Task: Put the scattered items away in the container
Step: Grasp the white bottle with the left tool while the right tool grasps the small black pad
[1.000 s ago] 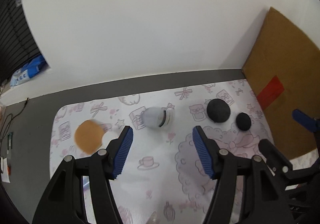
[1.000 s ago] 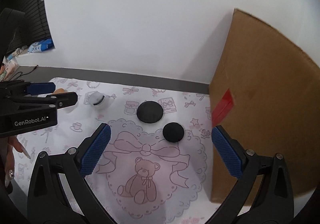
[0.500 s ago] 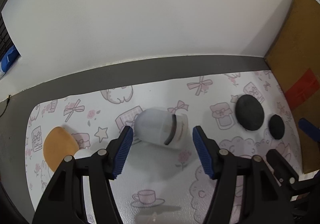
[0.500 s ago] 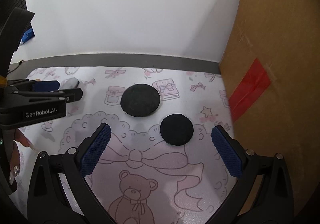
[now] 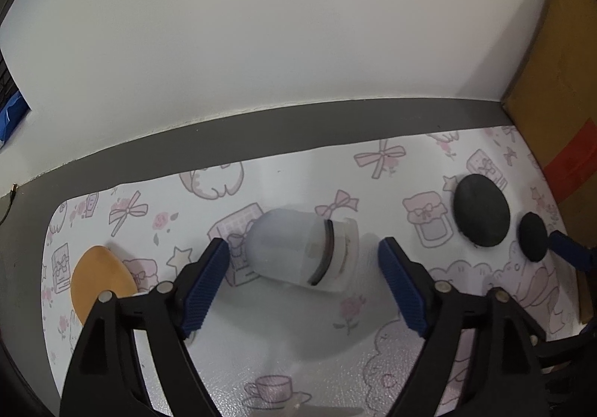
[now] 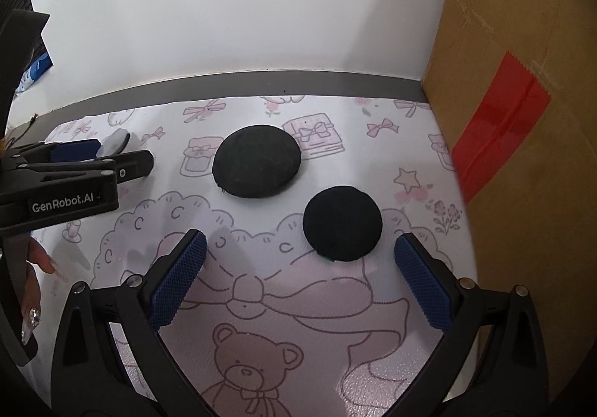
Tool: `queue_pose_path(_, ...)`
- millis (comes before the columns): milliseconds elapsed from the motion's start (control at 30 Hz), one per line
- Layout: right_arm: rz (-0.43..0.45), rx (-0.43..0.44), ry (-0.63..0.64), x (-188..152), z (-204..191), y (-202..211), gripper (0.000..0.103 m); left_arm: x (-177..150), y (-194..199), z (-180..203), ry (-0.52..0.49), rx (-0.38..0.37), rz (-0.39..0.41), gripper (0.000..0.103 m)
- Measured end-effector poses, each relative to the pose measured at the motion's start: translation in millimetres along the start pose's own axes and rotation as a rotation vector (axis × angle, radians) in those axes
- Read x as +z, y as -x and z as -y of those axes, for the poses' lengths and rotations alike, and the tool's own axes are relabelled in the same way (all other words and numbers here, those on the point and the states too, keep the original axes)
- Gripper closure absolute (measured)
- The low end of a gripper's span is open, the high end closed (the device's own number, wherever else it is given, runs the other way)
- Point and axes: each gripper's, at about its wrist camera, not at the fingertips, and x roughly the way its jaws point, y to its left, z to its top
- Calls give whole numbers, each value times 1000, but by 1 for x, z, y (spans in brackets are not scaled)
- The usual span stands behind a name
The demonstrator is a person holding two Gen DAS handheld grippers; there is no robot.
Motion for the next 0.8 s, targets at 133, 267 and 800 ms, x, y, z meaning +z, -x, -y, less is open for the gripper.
queue_pose_path(133, -6, -7, 7, 3, -1, -2, 1, -1, -2, -1, 6, 3, 6, 12)
queue_pose_path(267, -11, -7, 10, 6, 1, -4, 0, -2, -2, -2, 12, 8, 16, 11)
queue_pose_path(800, 10, -42, -7, 6, 13, 5, 60, -9, 7, 6, -15, -6, 57, 40)
